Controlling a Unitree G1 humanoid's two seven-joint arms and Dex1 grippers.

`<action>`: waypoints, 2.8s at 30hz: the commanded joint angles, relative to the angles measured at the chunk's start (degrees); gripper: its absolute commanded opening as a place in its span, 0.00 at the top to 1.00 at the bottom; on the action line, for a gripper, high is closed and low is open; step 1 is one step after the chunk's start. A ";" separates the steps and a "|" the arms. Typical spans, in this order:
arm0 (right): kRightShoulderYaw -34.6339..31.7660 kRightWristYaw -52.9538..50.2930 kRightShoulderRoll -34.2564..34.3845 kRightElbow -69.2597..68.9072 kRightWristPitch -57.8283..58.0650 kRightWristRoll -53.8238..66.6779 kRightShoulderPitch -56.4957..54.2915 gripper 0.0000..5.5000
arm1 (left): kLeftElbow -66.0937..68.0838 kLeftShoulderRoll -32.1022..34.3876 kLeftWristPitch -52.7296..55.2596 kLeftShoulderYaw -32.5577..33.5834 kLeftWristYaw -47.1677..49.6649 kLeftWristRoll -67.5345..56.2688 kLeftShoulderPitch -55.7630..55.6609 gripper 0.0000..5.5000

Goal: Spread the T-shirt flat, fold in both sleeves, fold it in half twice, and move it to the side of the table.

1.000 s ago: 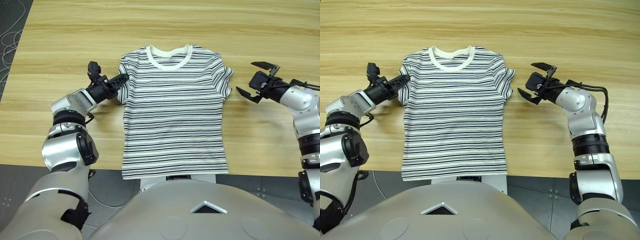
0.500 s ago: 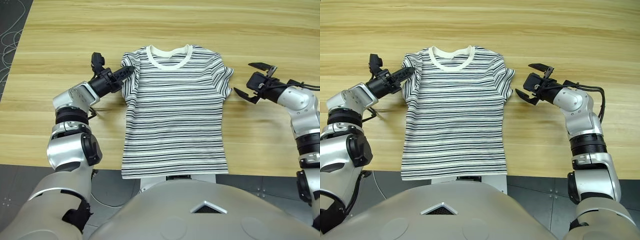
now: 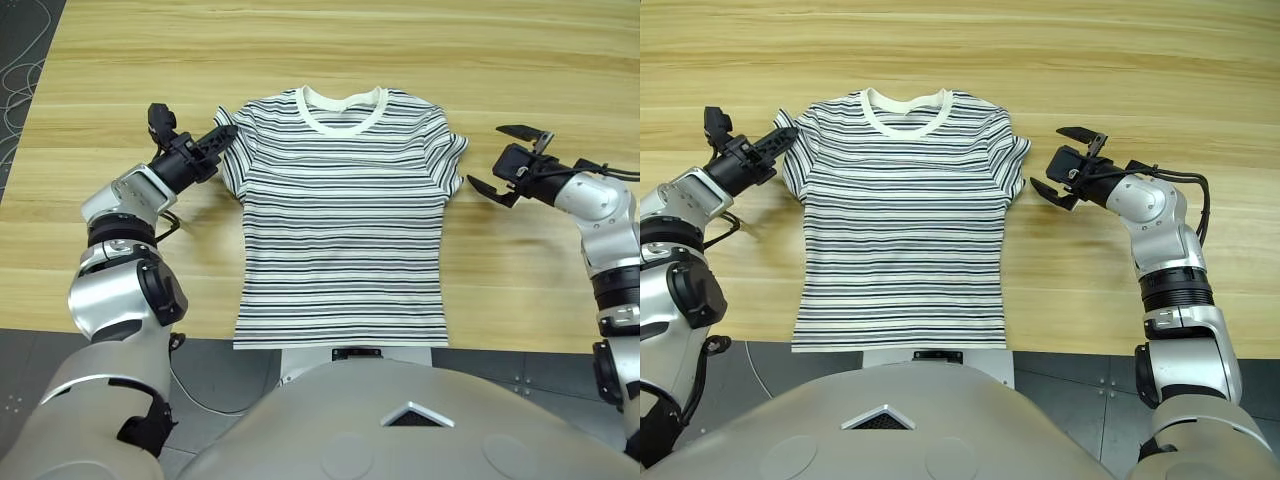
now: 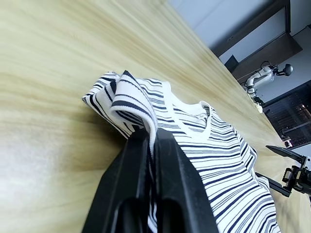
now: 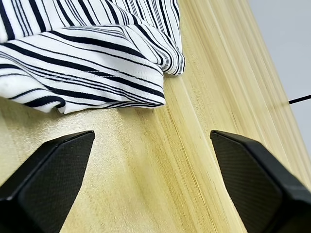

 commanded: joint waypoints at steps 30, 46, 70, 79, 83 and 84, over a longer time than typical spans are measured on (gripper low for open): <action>2.39 -0.17 2.27 6.90 -3.61 -0.54 -5.23 0.20 | -13.46 -15.40 1.25 -18.06 -8.79 6.83 1.32 0.67; -15.86 25.65 9.05 25.41 32.79 32.24 -21.96 0.20 | -9.19 -12.39 -9.23 -2.47 2.49 -1.51 -2.11 0.49; -11.30 25.05 14.54 38.75 27.59 22.92 -23.06 0.00 | -4.86 -13.41 -10.79 -3.18 1.78 -0.89 -2.36 0.48; -12.18 23.74 14.28 40.80 27.44 22.70 -23.91 0.23 | -4.61 -13.49 -10.78 -3.08 2.03 -1.02 -2.38 0.48; -12.45 23.67 14.09 41.06 27.42 22.34 -24.16 0.34 | -5.40 -13.75 -10.54 -3.14 1.84 -1.18 -1.93 0.48; -12.54 23.71 14.06 41.06 27.48 22.28 -24.19 0.39 | -5.48 -13.75 -10.51 -3.12 1.84 -1.20 -1.84 0.48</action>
